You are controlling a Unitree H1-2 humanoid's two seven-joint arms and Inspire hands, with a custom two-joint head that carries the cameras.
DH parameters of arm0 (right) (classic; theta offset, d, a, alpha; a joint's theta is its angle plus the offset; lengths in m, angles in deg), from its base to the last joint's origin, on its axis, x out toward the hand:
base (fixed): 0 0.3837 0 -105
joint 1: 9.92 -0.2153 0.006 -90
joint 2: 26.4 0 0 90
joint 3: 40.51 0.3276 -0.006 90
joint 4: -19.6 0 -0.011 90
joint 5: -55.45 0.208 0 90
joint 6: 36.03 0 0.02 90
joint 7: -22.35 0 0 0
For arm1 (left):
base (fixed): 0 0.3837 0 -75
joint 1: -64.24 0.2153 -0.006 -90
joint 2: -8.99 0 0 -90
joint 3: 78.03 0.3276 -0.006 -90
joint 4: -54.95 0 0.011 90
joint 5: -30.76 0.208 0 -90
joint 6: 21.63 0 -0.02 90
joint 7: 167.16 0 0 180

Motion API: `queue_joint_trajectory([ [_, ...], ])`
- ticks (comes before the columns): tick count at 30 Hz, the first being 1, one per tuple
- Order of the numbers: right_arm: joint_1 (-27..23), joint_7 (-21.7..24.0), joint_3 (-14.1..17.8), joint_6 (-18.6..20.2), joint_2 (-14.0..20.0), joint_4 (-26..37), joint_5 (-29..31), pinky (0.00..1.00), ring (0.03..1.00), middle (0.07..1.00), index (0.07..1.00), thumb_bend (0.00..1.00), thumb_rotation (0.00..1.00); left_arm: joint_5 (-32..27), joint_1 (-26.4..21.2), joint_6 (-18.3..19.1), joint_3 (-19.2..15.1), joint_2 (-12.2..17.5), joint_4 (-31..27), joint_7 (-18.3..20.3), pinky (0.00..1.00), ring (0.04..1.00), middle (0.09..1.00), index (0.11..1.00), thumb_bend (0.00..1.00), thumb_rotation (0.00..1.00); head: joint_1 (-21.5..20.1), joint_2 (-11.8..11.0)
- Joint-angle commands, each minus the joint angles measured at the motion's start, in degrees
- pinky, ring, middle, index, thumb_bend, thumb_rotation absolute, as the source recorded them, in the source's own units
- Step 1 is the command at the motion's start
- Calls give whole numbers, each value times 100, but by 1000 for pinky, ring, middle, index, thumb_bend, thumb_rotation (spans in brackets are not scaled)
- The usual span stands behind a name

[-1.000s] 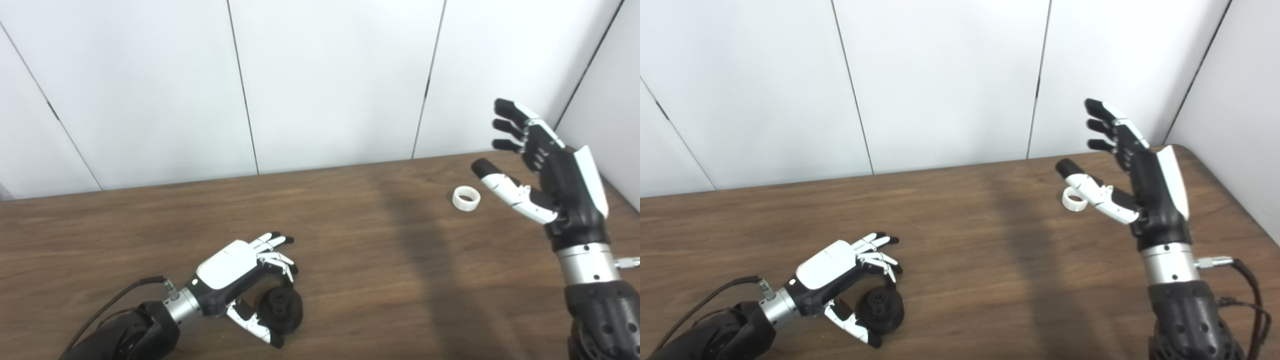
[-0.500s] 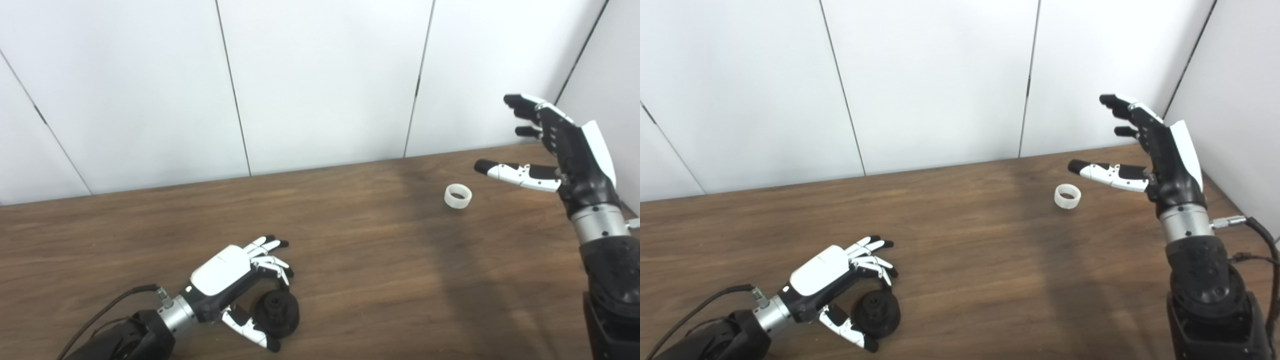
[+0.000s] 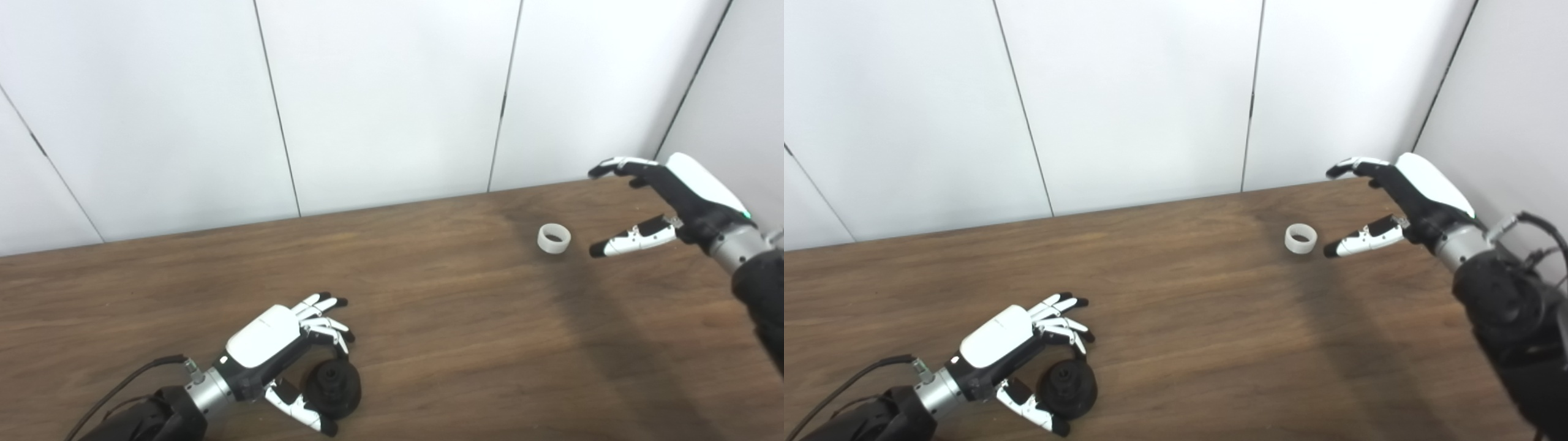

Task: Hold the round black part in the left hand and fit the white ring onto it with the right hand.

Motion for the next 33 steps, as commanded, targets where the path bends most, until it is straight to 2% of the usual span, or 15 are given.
queue_joint_trajectory([
  [1,-411,203,-19,-77,375,-27,-141,892,965,890,726,897,189,27,-156,-1,56,151,-21,28,1000,959,742,480,524,61,-21,-12],
  [7,-974,614,-503,-508,711,-565,-389,851,981,885,682,954,168,17,-168,-1,128,170,-28,38,1000,959,746,480,524,61,-224,-105],
  [9,-1135,675,-637,-570,754,-686,-572,875,991,894,669,970,186,8,-167,-1,145,186,-34,45,1000,959,746,480,524,61,-288,-146],
  [11,-1260,727,-750,-550,773,-728,-808,948,999,908,663,970,198,-13,-158,-1,166,205,-37,31,1000,957,746,480,524,60,-381,-199],
  [15,-1488,736,-932,-612,726,-870,-1244,998,1000,921,640,994,208,-52,-152,-1,219,245,-10,5,1000,957,749,480,524,61,-471,-230],
  [27,-1915,748,-1265,-1070,581,-1311,-2043,1000,1000,944,639,1000,185,-71,-157,-1,357,289,11,-48,1000,967,754,481,524,59,-560,-318],
  [33,-2025,846,-1324,-1045,448,-1527,-2293,1000,1000,961,659,1000,197,-89,-169,-1,406,318,-27,-113,1000,961,750,480,524,59,-654,-362],
])
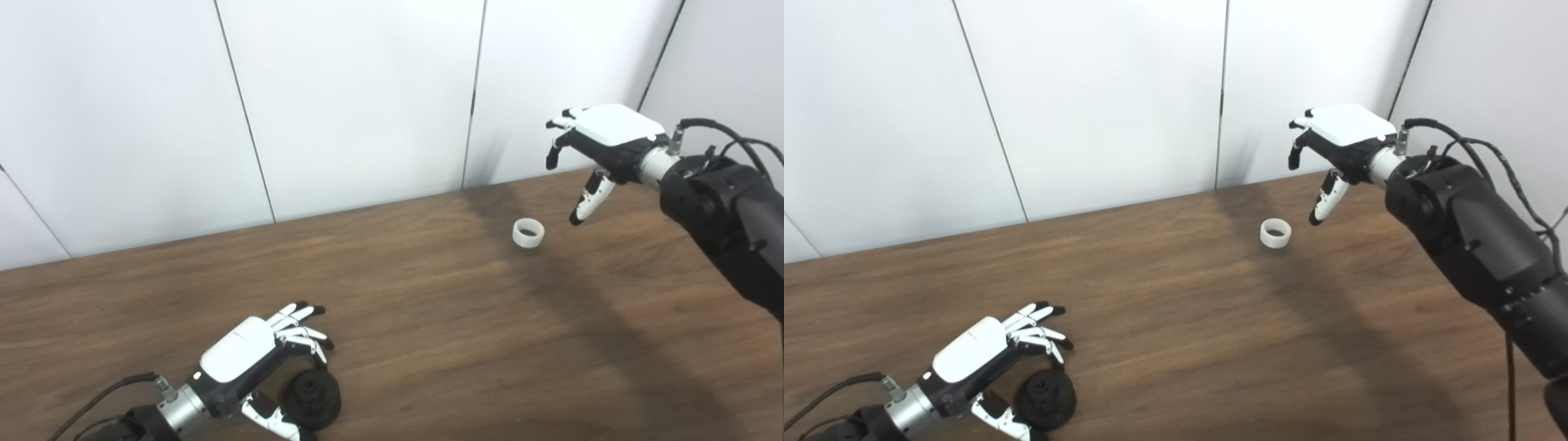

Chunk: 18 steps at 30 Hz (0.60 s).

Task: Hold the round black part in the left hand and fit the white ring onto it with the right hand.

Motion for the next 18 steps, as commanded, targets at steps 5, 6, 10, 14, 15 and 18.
queue_joint_trajectory([
  [5,-292,-138,68,-172,40,-190,-212,1000,1000,964,660,1000,215,29,-65,10,90,230,-54,88,1000,966,752,481,524,60,-31,-10],
  [6,-281,-159,65,-193,18,-233,-223,1000,1000,966,662,1000,216,34,-62,10,96,234,-51,77,1000,969,753,481,524,60,-32,-8],
  [10,-239,-300,78,-289,-80,-391,-271,1000,1000,965,664,1000,226,46,-54,10,124,253,-57,47,1000,967,754,481,524,60,-35,-25],
  [14,-230,-377,49,-342,-184,-534,-380,1000,1000,963,665,1000,232,32,-39,10,131,271,-83,23,1000,965,754,481,524,60,-47,-51],
  [15,-230,-405,40,-348,-224,-583,-397,1000,1000,962,666,1000,232,32,-40,10,134,275,-87,17,1000,965,755,481,524,60,-47,-51],
  [18,-210,-528,9,-428,-324,-729,-421,1000,1000,960,665,1000,236,38,-43,10,151,302,-104,-2,1000,968,756,480,524,60,-69,-72],
])
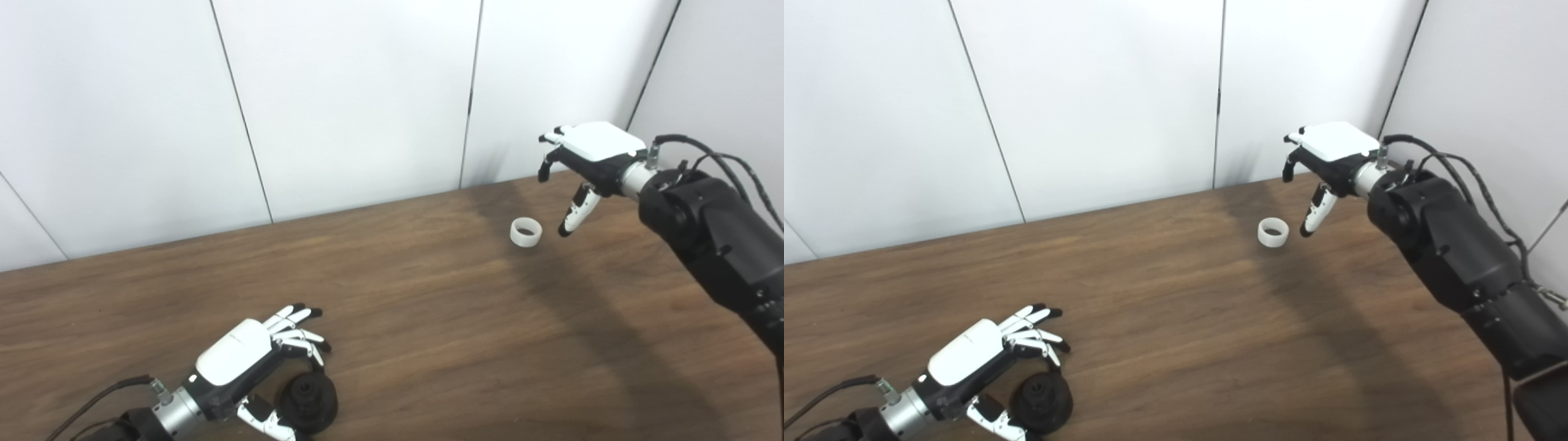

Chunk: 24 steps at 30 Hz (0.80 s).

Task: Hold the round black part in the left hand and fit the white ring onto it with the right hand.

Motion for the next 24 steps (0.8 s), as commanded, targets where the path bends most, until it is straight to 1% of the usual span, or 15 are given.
queue_joint_trajectory([
  [1,-221,-245,44,-119,72,3,-54,1000,1000,961,666,1000,246,55,-44,37,93,211,-62,26,1000,969,757,480,524,60,-8,8],
  [4,-236,-293,16,-181,-5,-145,-35,1000,1000,964,669,1000,267,63,-55,37,108,236,-65,35,1000,973,761,480,524,61,-13,0],
  [7,-263,-281,-18,-190,-77,-202,-59,1000,1000,965,670,1000,268,96,-78,37,182,232,-12,-80,1000,971,760,480,524,62,-14,-18],
  [12,-343,-263,-164,-187,-168,-352,-178,1000,1000,972,684,1000,231,45,-88,37,291,238,26,-171,1000,972,757,480,524,60,-86,-86],
  [19,-407,-585,-323,-327,-290,-672,-334,1000,1000,964,684,1000,227,52,-123,37,376,233,22,-188,1000,979,759,480,523,62,-92,-109],
  [24,-461,-656,-386,-387,-327,-815,-388,1000,1000,964,685,995,233,54,-87,37,375,246,-16,-205,1000,976,755,480,524,62,-125,-193],
])
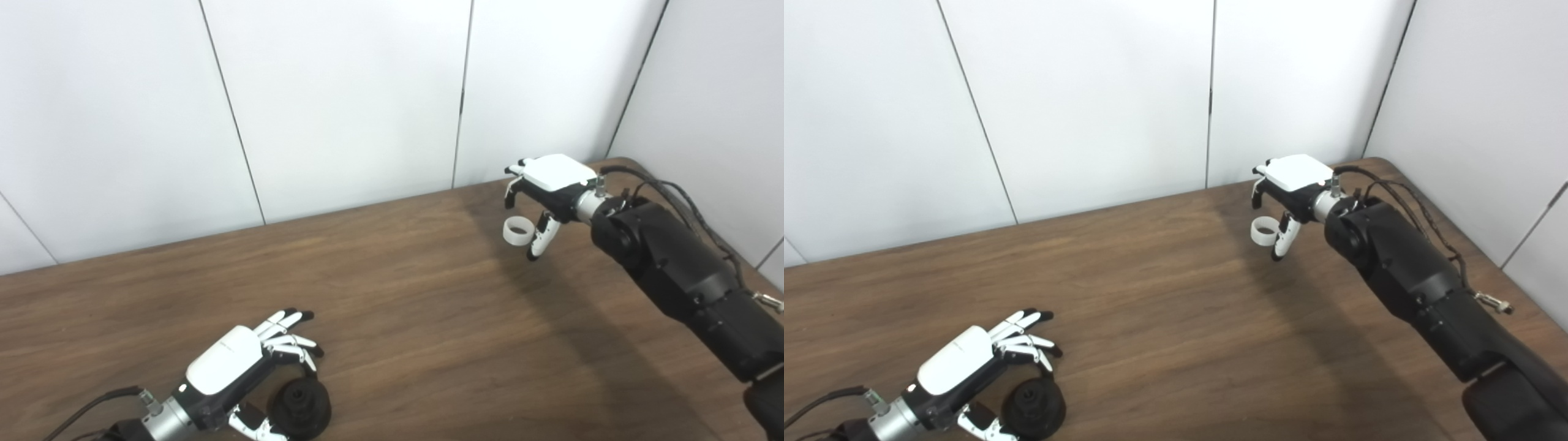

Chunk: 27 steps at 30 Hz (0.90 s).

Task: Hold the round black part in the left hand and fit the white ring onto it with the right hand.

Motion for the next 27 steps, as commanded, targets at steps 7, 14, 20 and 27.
queue_joint_trajectory([
  [7,-428,-227,8,-69,94,-203,-113,1000,1000,963,696,954,246,100,12,37,123,219,-81,114,1000,984,762,480,523,62,48,-13],
  [14,-505,-323,-41,-139,87,-338,-116,1000,1000,957,698,948,237,46,102,37,50,273,-191,218,1000,984,771,481,524,62,24,-34],
  [20,-588,-372,-86,-169,99,-454,-116,1000,1000,956,697,952,237,29,156,37,-35,258,-242,345,1000,983,771,481,523,62,62,-15],
  [27,-635,-301,-131,-171,67,-507,-108,1000,1000,956,701,944,234,71,166,37,-28,262,-247,288,1000,983,770,481,524,62,90,-8],
])
